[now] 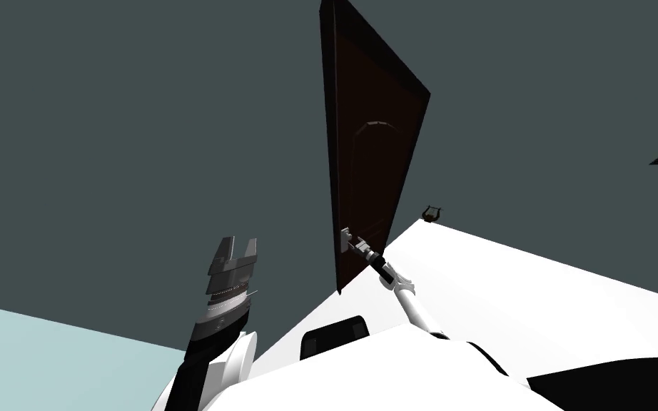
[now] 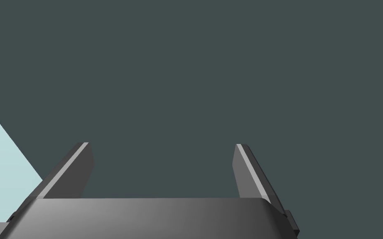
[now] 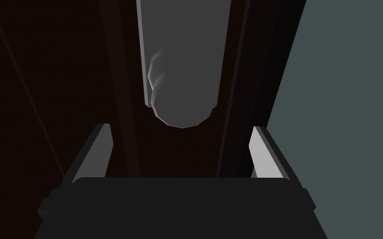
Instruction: Pull the door open
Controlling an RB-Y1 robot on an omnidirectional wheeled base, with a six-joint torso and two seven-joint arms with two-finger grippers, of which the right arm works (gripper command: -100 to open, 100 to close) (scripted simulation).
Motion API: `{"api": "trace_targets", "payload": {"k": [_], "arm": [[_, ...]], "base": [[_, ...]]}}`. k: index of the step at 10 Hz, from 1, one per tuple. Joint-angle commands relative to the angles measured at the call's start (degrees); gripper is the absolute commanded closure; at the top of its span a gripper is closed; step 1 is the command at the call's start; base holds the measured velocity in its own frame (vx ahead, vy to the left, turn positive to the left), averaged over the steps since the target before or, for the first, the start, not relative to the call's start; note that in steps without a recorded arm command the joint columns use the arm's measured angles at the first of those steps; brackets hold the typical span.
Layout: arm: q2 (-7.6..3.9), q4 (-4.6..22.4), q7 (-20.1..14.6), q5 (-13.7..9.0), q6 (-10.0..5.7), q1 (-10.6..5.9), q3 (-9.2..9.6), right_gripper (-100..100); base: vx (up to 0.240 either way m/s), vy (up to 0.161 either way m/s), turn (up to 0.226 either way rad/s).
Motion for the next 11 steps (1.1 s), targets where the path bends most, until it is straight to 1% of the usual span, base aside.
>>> {"api": "trace_targets", "payload": {"k": [1, 3, 4, 5, 10, 11], "arm": [[-0.91, -0.1, -0.26, -0.62, -0.43, 0.54, -0.68, -100], [-2.34, 0.91, -0.16, -1.7, -1.29, 0.55, -1.95, -100], [-1.82, 1.32, 0.26, -1.53, -1.17, 0.17, -1.76, -100], [-1.82, 1.32, 0.26, -1.53, -1.17, 0.17, -1.76, 100], [-1.82, 1.32, 0.26, -1.53, -1.17, 0.17, -1.76, 100], [-1.85, 1.18, -1.52, -2.76, -0.75, 0.25, -1.34, 100]], "base": [[0.166, 0.106, 0.077], [0.156, 0.126, 0.091], [0.071, 0.046, 0.008], [-0.009, -0.006, -0.013], [-0.012, -0.011, 0.002], [-0.031, -0.027, 0.05]]}}
